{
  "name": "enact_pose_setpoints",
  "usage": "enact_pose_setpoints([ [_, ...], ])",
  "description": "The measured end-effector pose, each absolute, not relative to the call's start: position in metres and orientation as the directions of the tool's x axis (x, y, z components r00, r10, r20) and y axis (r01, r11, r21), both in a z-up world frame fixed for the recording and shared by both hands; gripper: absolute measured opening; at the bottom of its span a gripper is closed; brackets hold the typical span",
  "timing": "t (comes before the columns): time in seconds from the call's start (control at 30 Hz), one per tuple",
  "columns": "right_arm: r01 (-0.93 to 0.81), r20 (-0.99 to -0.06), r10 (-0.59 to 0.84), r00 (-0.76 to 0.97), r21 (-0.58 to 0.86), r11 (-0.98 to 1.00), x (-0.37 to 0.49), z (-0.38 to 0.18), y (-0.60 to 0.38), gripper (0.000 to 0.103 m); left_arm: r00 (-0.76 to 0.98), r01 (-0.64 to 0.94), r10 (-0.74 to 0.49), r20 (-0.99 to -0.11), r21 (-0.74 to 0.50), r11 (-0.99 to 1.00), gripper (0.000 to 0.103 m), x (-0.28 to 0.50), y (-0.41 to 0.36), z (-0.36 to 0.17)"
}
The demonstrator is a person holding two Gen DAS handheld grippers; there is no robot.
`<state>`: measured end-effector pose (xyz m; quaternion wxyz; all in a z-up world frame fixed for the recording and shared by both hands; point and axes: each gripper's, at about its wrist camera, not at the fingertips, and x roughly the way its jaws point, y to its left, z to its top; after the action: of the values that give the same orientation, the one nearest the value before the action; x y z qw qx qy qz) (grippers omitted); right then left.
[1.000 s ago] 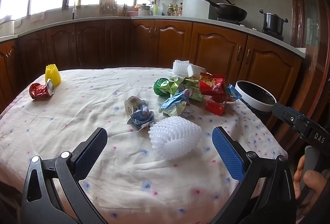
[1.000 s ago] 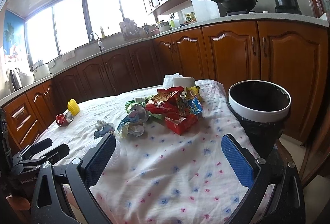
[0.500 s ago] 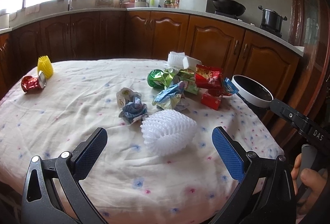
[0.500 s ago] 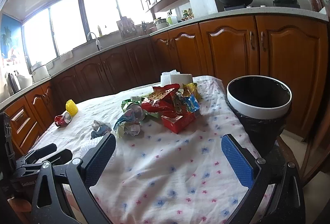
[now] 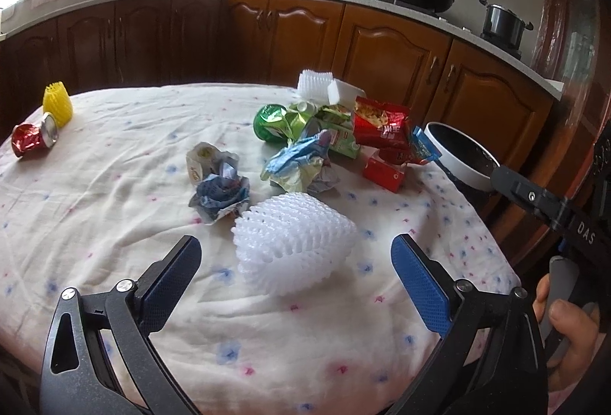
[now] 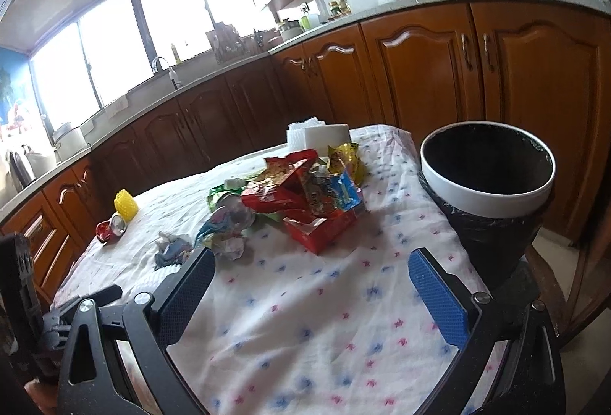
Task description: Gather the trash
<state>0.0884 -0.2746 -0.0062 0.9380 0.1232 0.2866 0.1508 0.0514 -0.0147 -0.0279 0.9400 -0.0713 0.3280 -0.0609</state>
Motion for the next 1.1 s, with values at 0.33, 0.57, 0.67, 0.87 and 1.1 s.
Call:
enact_pose_setpoints([
  [0.33, -0.193, -0.541, 0.378, 0.751, 0.368, 0.910, 0.129, -0.017, -0.282, 0.078, 0.700, 0.106, -0.201, -0.685, -0.178, 0.978, 0.052, 0.080, -0.027, -0.054],
  [0.57, -0.164, -0.573, 0.393, 0.719, 0.410, 0.897, 0.166, -0.030, -0.291, 0.049, 0.671, 0.151, -0.259, -0.694, -0.214, 0.965, 0.013, 0.094, -0.035, -0.057],
  [0.67, -0.154, -0.583, 0.406, 0.704, 0.433, 0.888, 0.182, -0.035, -0.295, 0.041, 0.679, 0.179, -0.275, -0.681, -0.209, 0.961, 0.012, 0.098, -0.043, -0.051],
  [0.87, -0.186, -0.586, 0.463, 0.665, 0.470, 0.863, 0.198, -0.044, -0.294, 0.005, 0.679, 0.229, -0.308, -0.667, -0.207, 0.951, 0.011, 0.111, -0.061, -0.041],
  [1.1, -0.194, -0.555, 0.462, 0.691, 0.474, 0.859, 0.178, -0.032, -0.317, 0.002, 0.667, 0.283, -0.350, -0.658, -0.211, 0.936, 0.011, 0.122, -0.083, -0.033],
])
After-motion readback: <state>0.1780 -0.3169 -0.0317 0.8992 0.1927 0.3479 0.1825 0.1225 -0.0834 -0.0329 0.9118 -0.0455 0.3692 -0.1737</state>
